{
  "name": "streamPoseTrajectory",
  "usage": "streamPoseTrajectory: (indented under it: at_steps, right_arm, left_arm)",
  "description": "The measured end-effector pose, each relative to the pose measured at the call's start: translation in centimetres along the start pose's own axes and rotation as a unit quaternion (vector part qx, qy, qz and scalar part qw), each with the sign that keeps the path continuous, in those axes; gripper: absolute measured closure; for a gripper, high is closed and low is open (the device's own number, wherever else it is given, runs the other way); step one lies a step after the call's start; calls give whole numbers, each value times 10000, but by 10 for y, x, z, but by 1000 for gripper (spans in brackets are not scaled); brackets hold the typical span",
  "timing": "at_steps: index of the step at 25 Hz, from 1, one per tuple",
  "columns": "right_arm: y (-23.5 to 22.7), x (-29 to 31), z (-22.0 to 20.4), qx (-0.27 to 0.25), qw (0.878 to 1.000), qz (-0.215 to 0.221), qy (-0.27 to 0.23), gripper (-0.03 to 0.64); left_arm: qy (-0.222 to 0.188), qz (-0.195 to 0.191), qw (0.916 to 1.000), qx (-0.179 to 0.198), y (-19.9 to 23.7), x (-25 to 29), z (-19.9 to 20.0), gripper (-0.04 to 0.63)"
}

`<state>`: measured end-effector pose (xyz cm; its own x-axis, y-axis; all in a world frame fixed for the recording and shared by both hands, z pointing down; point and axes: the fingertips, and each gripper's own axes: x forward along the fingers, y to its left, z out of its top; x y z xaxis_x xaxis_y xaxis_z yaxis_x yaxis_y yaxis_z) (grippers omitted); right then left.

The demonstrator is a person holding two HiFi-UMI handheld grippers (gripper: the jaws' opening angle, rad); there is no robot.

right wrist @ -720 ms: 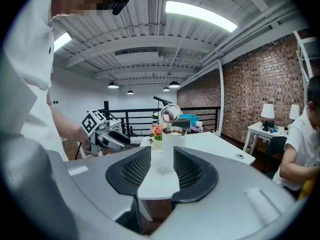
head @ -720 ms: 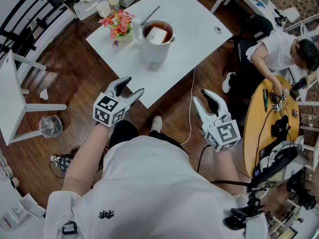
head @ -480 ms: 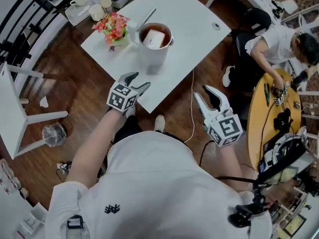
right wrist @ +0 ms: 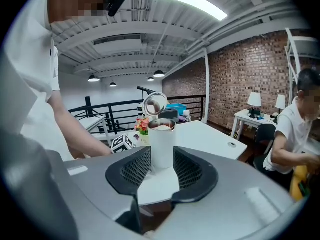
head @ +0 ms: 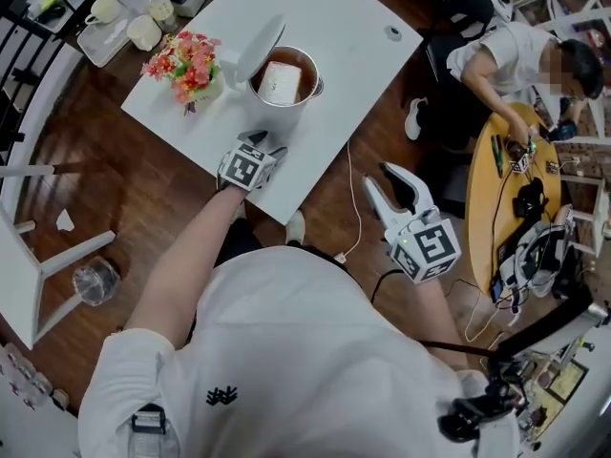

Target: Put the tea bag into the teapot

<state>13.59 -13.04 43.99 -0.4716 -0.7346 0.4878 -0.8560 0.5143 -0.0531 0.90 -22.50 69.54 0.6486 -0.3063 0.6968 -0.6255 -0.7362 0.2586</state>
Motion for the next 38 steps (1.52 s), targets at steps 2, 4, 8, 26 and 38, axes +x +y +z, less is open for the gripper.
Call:
streamPoseTrajectory:
  at_steps: [2, 4, 8, 26, 38]
  right_arm:
    - [0, 0, -4, 60, 9999, -56, 73, 486]
    - [-3, -1, -7, 99, 9998, -106, 131, 486]
    - [-7, -2, -10, 141, 9996, -161, 209, 486]
    - [-19, -4, -5, -72, 9997, 222, -96, 486]
    - [-33, -14, -4, -290, 9987, 310, -267, 486]
  left_arm:
    - [86, -22, 10000, -5, 2, 7, -6, 347]
    - [115, 43, 9999, 27, 4, 10, -10, 376]
    - [62, 117, 9999, 49, 10, 7, -10, 519]
    - [-735, 221, 9941, 761, -33, -118, 63, 529]
    - [-1294, 752, 9841, 961, -49, -192, 152, 529]
